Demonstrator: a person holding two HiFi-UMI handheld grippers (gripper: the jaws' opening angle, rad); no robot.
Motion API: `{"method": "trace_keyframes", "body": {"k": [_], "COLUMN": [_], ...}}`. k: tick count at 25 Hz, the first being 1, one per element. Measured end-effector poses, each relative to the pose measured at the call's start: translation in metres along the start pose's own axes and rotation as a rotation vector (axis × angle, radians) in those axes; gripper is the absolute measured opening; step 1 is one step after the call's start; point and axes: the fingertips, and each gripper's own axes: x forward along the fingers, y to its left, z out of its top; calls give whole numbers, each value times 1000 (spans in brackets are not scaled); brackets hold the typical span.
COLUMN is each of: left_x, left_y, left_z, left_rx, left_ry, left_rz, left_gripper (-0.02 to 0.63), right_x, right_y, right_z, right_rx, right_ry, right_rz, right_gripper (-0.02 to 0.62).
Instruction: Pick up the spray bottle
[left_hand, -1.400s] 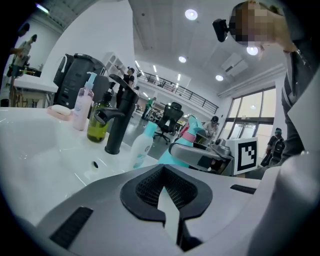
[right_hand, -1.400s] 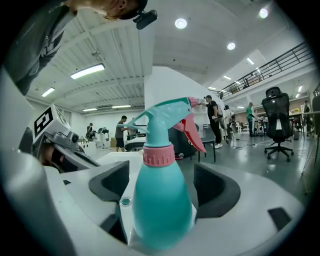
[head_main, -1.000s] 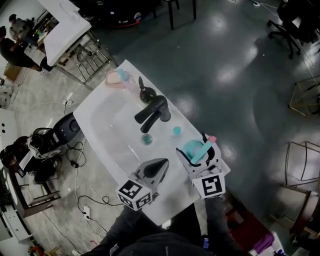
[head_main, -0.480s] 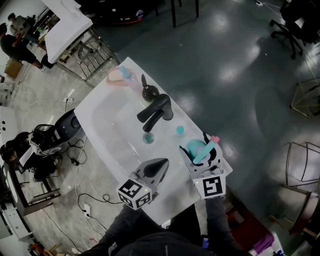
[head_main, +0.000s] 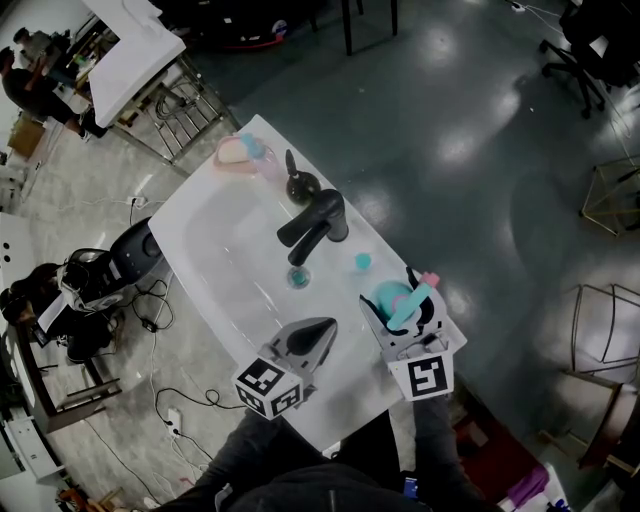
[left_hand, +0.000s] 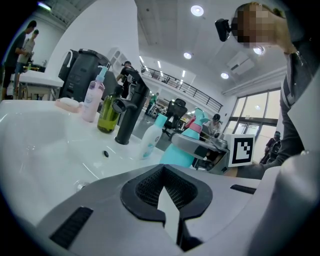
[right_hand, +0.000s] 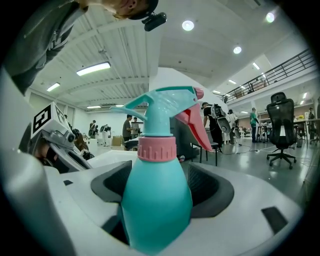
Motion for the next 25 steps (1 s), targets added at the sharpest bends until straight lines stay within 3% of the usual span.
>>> {"method": "trace_keyframes", "body": {"k": [12,25], "left_x": [-13,-54], "left_y": [-1,-15], "left_z": [2,12], "left_rx": [21,90], "left_ry": [-15,-40], "left_rz": [-23,-124], "left_gripper": [6,6], "right_x": [-13,-49], "right_y": [9,46], "right_z": [11,47], "right_rx": [-9,3], "right_ry": [-13,-44], "right_rz": [-51,-161], "right_gripper": [351,351]}}
